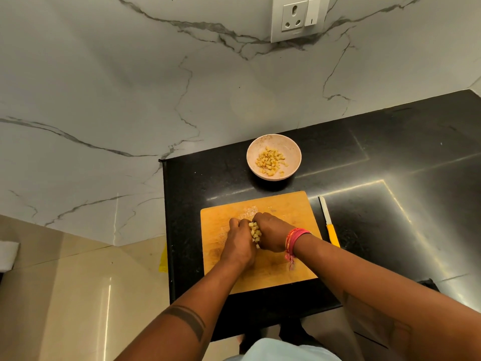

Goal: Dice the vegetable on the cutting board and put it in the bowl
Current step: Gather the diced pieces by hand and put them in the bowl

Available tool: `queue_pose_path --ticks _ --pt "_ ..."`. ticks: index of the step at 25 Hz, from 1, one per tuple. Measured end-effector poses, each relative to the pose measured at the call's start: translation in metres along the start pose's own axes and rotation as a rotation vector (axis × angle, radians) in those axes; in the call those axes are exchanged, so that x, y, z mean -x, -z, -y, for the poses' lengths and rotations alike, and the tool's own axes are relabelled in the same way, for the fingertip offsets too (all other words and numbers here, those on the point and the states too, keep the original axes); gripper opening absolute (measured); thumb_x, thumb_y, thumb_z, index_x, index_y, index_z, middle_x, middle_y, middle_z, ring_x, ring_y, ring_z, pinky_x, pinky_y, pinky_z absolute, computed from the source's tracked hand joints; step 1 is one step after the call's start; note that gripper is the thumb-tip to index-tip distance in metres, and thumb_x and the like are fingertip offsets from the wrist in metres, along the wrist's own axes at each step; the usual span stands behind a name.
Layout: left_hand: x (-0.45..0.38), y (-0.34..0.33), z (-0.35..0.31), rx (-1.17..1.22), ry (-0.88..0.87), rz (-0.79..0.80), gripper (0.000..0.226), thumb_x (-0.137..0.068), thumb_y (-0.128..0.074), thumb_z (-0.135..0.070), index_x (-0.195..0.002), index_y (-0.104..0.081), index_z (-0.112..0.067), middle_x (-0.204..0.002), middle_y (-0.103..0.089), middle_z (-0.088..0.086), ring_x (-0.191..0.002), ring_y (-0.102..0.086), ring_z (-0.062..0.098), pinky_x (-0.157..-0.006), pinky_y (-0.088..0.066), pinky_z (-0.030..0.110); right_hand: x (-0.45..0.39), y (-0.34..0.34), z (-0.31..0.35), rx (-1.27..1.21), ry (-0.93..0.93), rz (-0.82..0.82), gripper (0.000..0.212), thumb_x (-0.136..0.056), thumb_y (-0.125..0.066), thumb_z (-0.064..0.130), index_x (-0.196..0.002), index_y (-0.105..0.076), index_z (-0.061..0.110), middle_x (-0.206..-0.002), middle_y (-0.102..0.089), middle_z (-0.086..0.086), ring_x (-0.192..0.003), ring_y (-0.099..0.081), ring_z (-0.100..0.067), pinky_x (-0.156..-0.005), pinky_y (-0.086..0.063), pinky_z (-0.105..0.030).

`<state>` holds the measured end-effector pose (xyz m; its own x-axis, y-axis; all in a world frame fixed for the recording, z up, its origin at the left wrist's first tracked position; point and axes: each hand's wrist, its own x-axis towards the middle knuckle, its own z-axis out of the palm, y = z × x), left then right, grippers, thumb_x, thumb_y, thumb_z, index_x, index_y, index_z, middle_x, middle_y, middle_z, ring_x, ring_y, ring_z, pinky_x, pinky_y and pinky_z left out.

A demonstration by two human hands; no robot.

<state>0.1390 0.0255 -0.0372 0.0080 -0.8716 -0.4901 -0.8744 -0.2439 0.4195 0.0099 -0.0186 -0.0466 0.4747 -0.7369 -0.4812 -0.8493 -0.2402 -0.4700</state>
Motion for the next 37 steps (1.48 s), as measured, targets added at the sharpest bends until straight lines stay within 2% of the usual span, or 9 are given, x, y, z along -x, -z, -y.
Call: queue_pose_path --ticks 3,8,12,19,23,26,31,34,37 --pt "-0.003 0.007 -0.007 -0.008 -0.006 -0.006 0.043 -0.096 -0.063 -0.016 -0.136 -0.046 -0.014 -0.135 -0.040 0.008 -0.108 -0.054 0.022 -0.095 -0.050 0.033 0.002 0.008 0.000 -0.067 -0.052 0.010 0.049 -0.087 -0.073 0.015 -0.131 -0.052 0.008 -0.123 -0.061 -0.017 -0.108 -0.060 -0.032 -0.086 -0.049 -0.035" --pt "-0.007 0.016 -0.025 0.002 -0.012 -0.059 0.049 -0.092 -0.068 -0.012 -0.138 -0.050 -0.013 -0.135 -0.051 0.009 -0.121 -0.053 0.025 -0.100 -0.048 0.034 0.016 0.036 -0.002 -0.193 -0.088 -0.022 0.043 -0.088 -0.074 0.014 -0.128 -0.059 0.010 -0.122 -0.065 -0.011 -0.108 -0.062 -0.029 -0.090 -0.051 -0.035" --pt "-0.015 0.022 -0.044 -0.005 -0.043 -0.069 0.042 -0.091 -0.071 -0.017 -0.129 -0.055 -0.012 -0.130 -0.055 0.010 -0.116 -0.054 0.026 -0.095 -0.048 0.034 0.025 0.058 -0.012 -0.241 -0.114 -0.042 0.035 -0.085 -0.076 0.011 -0.118 -0.065 0.010 -0.114 -0.069 -0.012 -0.099 -0.063 -0.027 -0.088 -0.055 -0.039" --pt "-0.039 0.031 -0.073 -0.072 -0.074 -0.057 0.042 -0.087 -0.076 -0.024 -0.123 -0.057 -0.014 -0.126 -0.058 0.009 -0.114 -0.056 0.027 -0.085 -0.046 0.033 0.031 0.091 -0.027 -0.248 -0.143 -0.063 0.030 -0.081 -0.078 0.007 -0.110 -0.070 0.008 -0.105 -0.072 -0.011 -0.092 -0.066 -0.025 -0.079 -0.055 -0.036" --pt "-0.059 0.047 -0.093 -0.095 -0.115 -0.083 0.046 -0.083 -0.080 -0.028 -0.122 -0.060 -0.013 -0.122 -0.063 0.010 -0.109 -0.062 0.030 -0.082 -0.049 0.035 0.026 0.123 -0.034 -0.261 -0.144 -0.072 0.031 -0.081 -0.079 0.006 -0.111 -0.071 0.009 -0.103 -0.071 -0.007 -0.089 -0.063 -0.020 -0.067 -0.048 -0.027" --pt "-0.083 0.073 -0.115 -0.097 -0.134 -0.106 0.045 -0.084 -0.079 -0.028 -0.123 -0.062 -0.012 -0.120 -0.066 0.011 -0.105 -0.064 0.030 -0.083 -0.053 0.035 0.009 0.160 -0.042 -0.249 -0.134 -0.086 0.032 -0.082 -0.080 0.009 -0.113 -0.070 0.011 -0.106 -0.070 -0.007 -0.091 -0.062 -0.021 -0.071 -0.047 -0.024" --pt "-0.128 0.118 -0.150 -0.079 -0.025 -0.044 0.043 -0.089 -0.074 -0.021 -0.127 -0.061 -0.006 -0.124 -0.065 0.013 -0.114 -0.062 0.029 -0.080 -0.046 0.029 -0.047 0.203 -0.055 -0.127 -0.188 -0.099 0.031 -0.080 -0.080 0.011 -0.109 -0.071 0.010 -0.109 -0.072 -0.012 -0.100 -0.066 -0.026 -0.085 -0.052 -0.033" --pt "-0.146 0.128 -0.158 0.038 0.043 0.007 0.046 -0.091 -0.065 -0.005 -0.136 -0.057 -0.002 -0.130 -0.062 0.017 -0.118 -0.061 0.031 -0.090 -0.052 0.034 -0.072 0.204 -0.062 -0.139 -0.258 -0.089 0.038 -0.082 -0.078 0.011 -0.118 -0.070 0.004 -0.113 -0.070 -0.015 -0.101 -0.067 -0.028 -0.089 -0.055 -0.036" --pt "-0.153 0.128 -0.156 0.088 0.044 -0.044 0.050 -0.092 -0.058 0.001 -0.142 -0.054 -0.005 -0.139 -0.059 0.017 -0.124 -0.058 0.032 -0.098 -0.052 0.037 -0.082 0.200 -0.069 -0.179 -0.318 -0.155 0.036 -0.087 -0.066 0.005 -0.122 -0.068 0.000 -0.115 -0.069 -0.018 -0.096 -0.065 -0.029 -0.082 -0.054 -0.035"
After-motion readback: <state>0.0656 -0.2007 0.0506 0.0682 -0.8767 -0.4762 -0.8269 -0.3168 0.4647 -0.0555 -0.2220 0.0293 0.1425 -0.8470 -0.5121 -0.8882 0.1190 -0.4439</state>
